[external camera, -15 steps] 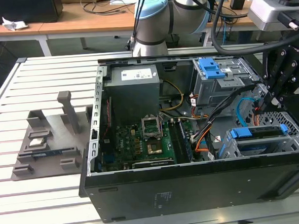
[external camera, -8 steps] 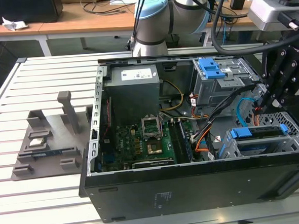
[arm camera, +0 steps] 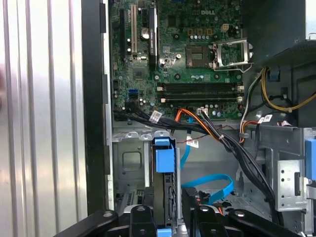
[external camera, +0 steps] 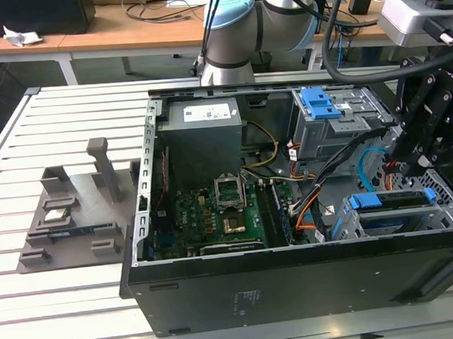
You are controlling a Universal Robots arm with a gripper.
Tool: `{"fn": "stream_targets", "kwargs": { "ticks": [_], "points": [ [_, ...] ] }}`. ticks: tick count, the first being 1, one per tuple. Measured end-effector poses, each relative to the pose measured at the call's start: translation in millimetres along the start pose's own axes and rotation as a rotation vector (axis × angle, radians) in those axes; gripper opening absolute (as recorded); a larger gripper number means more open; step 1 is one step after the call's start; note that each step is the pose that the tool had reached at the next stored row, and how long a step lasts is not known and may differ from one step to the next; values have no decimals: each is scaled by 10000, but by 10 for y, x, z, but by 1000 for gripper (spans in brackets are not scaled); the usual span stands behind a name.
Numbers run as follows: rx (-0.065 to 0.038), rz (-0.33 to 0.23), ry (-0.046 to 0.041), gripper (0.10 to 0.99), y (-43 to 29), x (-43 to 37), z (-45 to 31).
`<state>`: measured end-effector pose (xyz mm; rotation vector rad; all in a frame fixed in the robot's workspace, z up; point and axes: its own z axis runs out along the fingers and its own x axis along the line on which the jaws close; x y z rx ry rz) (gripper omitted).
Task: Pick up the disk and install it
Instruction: 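Insert the first disk wire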
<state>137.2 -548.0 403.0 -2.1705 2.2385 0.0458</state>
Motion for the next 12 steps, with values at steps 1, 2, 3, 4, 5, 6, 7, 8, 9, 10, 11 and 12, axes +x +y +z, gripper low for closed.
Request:
{"fn": "stream_targets", "kwargs": {
  "ticks": [1, 2, 3, 4, 5, 6, 7, 8, 9, 10, 11, 12],
  "points": [
    [-1, -1, -1, 361, -27, -11, 1],
    [-3, -1, -1, 361, -69, -27, 2],
    [-5, 0, 0, 361, -105, -42, 3],
    [-8, 1, 1, 361, -149, -61, 5],
    [-10, 0, 2, 361, -186, -78, 7],
    [-15, -1, 10, 361, -239, -113, 17],
    [-17, 0, 22, 361, -265, -137, 24],
    [-19, 1, 43, 361, -300, -172, 35],
    [-22, -1, 77, 361, -337, -256, 69],
    [-26, 1, 100, 361, -349, -320, 103],
    [-30, 1, 112, 361, -355, -360, 129],
    [-32, 1, 121, 361, -361, -388, 148]
  ]
}}
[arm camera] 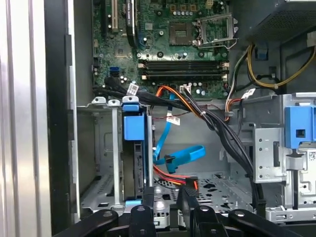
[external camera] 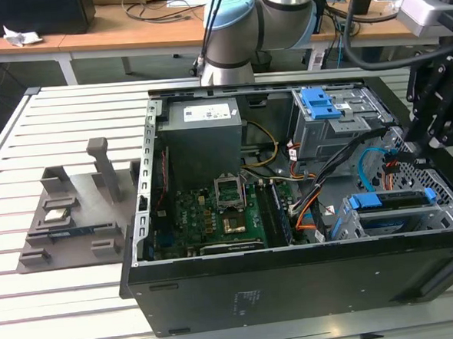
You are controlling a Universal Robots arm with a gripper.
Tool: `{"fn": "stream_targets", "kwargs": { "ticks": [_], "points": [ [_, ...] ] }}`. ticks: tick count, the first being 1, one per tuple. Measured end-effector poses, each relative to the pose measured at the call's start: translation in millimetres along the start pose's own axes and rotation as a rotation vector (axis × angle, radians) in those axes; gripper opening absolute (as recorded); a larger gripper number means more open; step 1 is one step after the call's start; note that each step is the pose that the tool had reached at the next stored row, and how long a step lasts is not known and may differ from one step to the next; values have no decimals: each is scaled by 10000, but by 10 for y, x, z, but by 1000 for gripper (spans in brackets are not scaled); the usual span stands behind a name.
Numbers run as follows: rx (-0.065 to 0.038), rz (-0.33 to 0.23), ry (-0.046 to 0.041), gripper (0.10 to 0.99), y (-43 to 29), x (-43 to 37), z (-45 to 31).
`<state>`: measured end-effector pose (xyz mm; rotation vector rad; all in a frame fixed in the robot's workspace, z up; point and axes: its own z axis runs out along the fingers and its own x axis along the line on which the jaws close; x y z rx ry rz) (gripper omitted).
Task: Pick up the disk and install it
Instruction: 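Insert the first disk wire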
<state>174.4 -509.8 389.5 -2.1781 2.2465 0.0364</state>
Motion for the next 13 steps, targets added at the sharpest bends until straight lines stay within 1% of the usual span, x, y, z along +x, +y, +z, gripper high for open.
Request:
{"fn": "stream_targets", "kwargs": {
  "ticks": [5, 6, 7, 9, 10, 12, 13],
  "points": [
    [-16, 1, 47, 361, -67, -176, 115],
    [-19, 1, 81, 361, -88, -214, 139],
    [-21, 1, 153, 361, -122, -258, 171],
    [-21, 2, 212, 361, -141, -275, 204],
    [-20, 4, 248, 361, -141, -274, 248],
    [-19, 4, 266, 361, -141, -272, 290],
    [-19, 3, 298, 361, -142, -272, 319]
  ]
}}
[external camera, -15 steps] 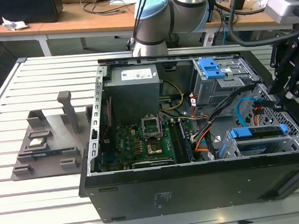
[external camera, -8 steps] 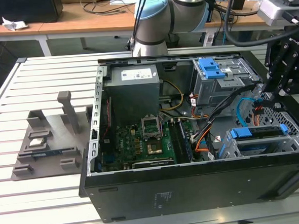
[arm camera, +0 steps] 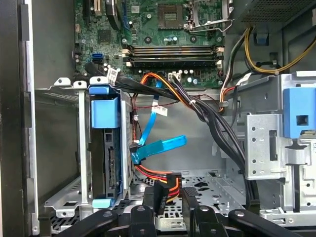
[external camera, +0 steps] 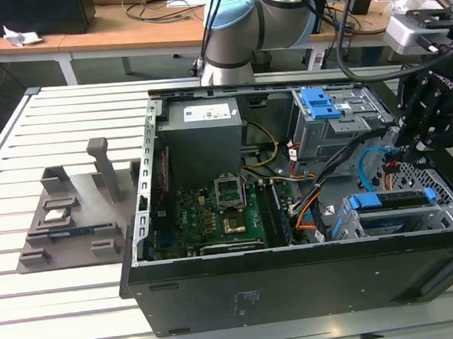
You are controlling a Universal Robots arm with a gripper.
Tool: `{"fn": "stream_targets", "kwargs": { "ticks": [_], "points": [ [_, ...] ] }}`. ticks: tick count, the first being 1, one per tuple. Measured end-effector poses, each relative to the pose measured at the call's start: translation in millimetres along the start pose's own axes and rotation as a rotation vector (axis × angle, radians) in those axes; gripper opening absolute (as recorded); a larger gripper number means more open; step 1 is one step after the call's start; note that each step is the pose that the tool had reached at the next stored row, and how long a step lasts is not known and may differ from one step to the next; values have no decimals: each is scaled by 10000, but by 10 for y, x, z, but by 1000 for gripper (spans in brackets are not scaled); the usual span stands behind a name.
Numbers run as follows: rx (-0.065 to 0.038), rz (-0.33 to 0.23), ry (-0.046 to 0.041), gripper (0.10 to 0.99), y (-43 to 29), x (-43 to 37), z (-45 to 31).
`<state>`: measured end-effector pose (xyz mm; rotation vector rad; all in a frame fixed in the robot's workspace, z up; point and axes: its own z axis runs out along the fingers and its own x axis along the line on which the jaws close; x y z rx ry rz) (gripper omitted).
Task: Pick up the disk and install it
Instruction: 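Insert the first disk wire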
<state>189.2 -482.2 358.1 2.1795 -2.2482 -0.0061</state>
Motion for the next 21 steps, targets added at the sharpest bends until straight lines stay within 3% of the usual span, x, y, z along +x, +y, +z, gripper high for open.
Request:
{"fn": "stream_targets", "kwargs": {
  "ticks": [2, 9, 12, 18, 21],
  "points": [
    [3, 1, 84, 361, 0, 1, 10],
    [4, 1, 118, 345, 0, 0, 10],
    [4, 2, 130, 165, 0, 0, 10],
    [5, 2, 160, 165, 6, 8, 11],
    [7, 2, 161, 165, 49, 76, 13]
  ]
}}
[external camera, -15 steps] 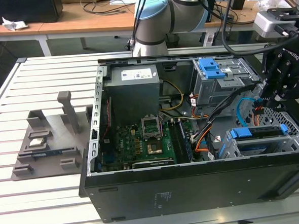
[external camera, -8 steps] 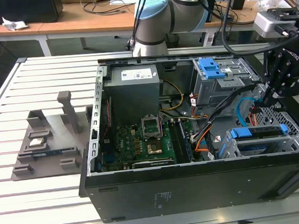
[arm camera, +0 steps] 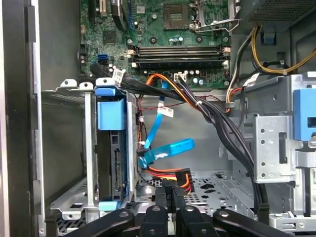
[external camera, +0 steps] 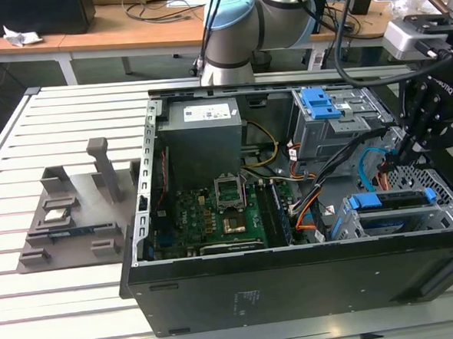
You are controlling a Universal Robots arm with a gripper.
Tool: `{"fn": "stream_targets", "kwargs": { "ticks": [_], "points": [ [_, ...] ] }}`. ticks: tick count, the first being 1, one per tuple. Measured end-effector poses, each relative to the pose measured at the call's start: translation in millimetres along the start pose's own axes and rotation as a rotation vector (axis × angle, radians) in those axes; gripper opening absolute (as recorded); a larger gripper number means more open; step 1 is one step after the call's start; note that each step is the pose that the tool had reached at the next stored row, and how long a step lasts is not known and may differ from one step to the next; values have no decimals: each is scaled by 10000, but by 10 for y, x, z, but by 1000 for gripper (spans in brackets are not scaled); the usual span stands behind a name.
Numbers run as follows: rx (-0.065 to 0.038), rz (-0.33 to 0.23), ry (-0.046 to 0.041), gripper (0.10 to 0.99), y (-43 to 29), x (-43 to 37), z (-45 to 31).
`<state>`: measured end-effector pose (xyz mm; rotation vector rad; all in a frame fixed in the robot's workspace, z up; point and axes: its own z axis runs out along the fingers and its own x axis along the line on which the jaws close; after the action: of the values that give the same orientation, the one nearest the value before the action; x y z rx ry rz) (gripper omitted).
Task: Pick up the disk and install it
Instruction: 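Insert the first disk wire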
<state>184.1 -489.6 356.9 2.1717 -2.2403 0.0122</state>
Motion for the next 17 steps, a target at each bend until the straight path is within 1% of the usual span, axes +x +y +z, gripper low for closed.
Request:
{"fn": "stream_targets", "kwargs": {
  "ticks": [3, 4, 7, 10, 12, 14, 17],
  "points": [
    [1, 0, 5, 165, 27, 81, 3],
    [1, -1, 14, 165, 28, 125, 5],
    [2, -5, 59, 165, 25, 290, 11],
    [3, -6, 75, 165, 32, 373, 24],
    [3, -7, 82, 165, 38, 402, 46],
    [3, -11, 85, 165, 53, 404, 70],
    [3, -16, 85, 165, 55, 397, 94]
  ]
}}
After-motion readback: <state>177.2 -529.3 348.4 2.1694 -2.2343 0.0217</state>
